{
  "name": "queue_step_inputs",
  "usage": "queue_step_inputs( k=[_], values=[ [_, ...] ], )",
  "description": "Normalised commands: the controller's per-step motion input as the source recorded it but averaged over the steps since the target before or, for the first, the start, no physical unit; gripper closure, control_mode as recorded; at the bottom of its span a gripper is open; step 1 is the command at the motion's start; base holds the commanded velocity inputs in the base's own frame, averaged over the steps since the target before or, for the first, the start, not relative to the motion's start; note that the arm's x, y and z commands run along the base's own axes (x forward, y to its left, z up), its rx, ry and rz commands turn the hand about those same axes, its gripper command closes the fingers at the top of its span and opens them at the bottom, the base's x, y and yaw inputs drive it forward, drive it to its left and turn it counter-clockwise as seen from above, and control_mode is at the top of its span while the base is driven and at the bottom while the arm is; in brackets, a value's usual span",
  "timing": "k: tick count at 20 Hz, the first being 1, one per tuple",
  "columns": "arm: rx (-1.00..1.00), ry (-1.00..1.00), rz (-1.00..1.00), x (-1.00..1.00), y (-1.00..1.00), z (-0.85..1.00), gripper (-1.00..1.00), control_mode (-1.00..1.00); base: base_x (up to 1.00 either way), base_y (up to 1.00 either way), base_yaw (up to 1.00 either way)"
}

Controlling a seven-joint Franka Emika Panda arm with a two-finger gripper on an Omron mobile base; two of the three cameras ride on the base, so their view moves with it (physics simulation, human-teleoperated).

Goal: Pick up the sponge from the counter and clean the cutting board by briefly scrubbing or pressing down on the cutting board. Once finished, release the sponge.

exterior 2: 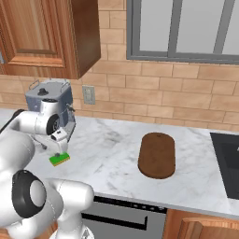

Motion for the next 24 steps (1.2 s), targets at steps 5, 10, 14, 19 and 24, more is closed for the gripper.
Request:
queue_step_inputs(
  k=[5, 10, 14, 19, 24],
  values=[
    [0.0, -0.04, -0.18, 0.0, 0.0, -0.23, -1.0, -1.0, 0.0, 0.0, 0.0],
    [0.0, 0.0, -0.12, 0.0, 0.0, -0.13, -1.0, -1.0, 0.0, 0.0, 0.0],
    [0.0, 0.0, -0.07, 0.0, 0.02, -0.06, -1.0, -1.0, 0.0, 0.0, 0.0],
    [0.0, 0.0, -0.07, 0.0, 0.0, -0.08, -1.0, -1.0, 0.0, 0.0, 0.0],
    [0.0, 0.0, -0.06, 0.02, 0.01, -0.05, -1.0, -1.0, 0.0, 0.0, 0.0]
  ],
)
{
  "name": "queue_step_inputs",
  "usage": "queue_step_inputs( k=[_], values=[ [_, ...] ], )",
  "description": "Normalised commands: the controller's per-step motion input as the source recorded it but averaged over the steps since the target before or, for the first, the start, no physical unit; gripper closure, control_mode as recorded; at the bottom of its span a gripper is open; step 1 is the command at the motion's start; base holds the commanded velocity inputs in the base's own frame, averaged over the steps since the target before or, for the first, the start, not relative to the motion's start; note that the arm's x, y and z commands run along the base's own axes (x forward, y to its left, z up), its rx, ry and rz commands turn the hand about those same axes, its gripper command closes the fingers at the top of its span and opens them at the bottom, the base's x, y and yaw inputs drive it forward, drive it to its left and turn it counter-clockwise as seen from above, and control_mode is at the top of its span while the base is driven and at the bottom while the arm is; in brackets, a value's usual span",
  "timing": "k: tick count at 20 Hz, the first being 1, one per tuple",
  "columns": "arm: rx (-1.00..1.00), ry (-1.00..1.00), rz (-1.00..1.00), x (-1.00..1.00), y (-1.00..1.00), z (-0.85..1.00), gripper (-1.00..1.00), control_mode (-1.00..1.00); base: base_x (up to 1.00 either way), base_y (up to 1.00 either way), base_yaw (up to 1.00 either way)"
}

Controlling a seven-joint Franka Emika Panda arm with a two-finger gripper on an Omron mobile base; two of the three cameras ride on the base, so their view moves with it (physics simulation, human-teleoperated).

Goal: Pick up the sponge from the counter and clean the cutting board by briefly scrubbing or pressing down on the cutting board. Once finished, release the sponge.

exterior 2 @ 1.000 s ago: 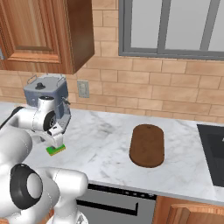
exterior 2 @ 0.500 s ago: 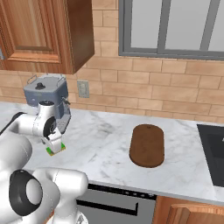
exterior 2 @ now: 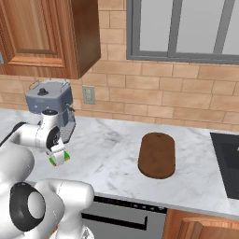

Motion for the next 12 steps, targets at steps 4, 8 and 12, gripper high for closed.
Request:
queue_step_inputs(
  k=[4, 8, 12],
  values=[
    [0.0, -0.01, -0.05, 0.09, 0.01, -0.03, -1.0, -1.0, 0.0, 0.0, 0.0],
    [0.0, -0.01, -0.03, 0.1, 0.01, -0.06, -1.0, -1.0, 0.0, 0.0, 0.0],
    [0.0, 0.0, -0.01, 0.08, 0.0, -0.13, -1.0, -1.0, 0.0, 0.0, 0.0]
  ],
)
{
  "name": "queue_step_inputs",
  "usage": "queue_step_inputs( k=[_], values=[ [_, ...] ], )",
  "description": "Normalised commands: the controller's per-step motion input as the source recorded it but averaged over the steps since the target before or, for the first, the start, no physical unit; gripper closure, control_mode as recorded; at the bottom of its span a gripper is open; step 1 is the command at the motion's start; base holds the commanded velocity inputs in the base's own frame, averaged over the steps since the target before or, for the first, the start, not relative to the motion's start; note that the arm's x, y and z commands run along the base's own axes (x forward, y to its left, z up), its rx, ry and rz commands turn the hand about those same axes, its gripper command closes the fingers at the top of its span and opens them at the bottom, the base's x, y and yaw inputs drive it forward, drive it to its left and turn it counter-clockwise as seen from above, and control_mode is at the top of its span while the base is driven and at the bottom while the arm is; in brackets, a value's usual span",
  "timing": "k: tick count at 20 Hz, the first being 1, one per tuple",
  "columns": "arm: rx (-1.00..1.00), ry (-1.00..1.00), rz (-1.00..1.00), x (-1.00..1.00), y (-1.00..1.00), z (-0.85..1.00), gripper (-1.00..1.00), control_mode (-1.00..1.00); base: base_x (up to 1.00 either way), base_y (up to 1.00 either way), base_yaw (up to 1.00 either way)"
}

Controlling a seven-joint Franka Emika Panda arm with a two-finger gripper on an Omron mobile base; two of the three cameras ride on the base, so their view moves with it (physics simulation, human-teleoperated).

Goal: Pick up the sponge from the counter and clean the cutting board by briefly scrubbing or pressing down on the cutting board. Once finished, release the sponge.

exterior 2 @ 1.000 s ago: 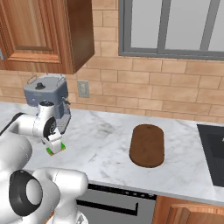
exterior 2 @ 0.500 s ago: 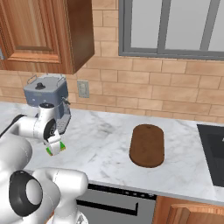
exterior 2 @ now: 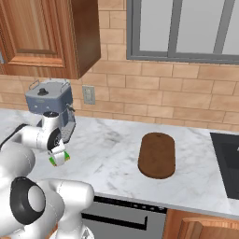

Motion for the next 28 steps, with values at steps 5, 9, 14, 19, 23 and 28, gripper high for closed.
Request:
queue_step_inputs(
  k=[5, 9, 14, 19, 23, 28],
  values=[
    [0.0, 0.0, -0.01, 0.13, 0.0, -0.15, -1.0, -1.0, 0.0, 0.0, 0.0],
    [0.0, 0.0, 0.0, 0.23, 0.0, -0.06, -1.0, -1.0, 0.0, 0.0, 0.0],
    [0.0, 0.0, 0.0, 0.26, 0.0, -0.07, -1.0, -1.0, 0.0, 0.0, 0.0],
    [0.0, 0.0, 0.0, 0.2, 0.03, -0.13, -1.0, -1.0, 0.0, 0.0, 0.0],
    [0.0, 0.0, 0.0, 0.12, 0.11, -0.16, -1.0, -1.0, 0.0, 0.0, 0.0],
    [0.0, 0.0, 0.0, 0.05, 0.11, -0.19, -1.0, -1.0, 0.0, 0.0, 0.0]
  ],
)
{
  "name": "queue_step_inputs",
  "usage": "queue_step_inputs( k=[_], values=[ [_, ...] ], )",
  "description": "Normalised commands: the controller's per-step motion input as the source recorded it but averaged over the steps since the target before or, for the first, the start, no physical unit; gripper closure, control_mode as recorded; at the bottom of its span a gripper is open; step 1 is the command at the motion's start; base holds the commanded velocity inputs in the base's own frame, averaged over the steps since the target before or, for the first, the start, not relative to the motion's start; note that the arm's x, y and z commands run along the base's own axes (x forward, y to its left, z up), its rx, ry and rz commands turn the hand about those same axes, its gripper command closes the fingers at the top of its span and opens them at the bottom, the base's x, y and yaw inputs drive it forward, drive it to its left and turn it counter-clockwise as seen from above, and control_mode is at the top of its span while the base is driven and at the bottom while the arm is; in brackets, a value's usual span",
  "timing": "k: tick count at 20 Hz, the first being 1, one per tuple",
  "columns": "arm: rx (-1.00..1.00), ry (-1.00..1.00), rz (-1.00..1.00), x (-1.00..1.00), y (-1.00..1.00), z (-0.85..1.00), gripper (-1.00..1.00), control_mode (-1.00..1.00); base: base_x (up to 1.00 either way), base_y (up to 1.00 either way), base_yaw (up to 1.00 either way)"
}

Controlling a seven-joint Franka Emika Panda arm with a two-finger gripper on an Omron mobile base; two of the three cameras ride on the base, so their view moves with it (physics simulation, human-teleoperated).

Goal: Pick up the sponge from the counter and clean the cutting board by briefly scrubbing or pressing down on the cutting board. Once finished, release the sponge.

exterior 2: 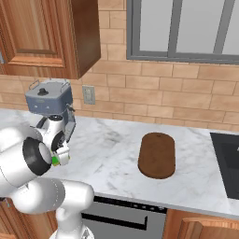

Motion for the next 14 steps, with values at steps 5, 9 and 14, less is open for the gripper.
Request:
queue_step_inputs(
  k=[5, 9, 14],
  values=[
    [0.0, 0.0, 0.0, 0.04, 0.1, -0.22, -1.0, -1.0, 0.0, 0.0, 0.0],
    [0.0, 0.0, 0.0, 0.0, 0.08, -0.27, 1.0, -1.0, 0.0, 0.0, 0.0],
    [0.0, 0.0, 0.0, 0.0, 0.01, -0.1, 1.0, -1.0, 0.0, 0.0, 0.0]
  ],
)
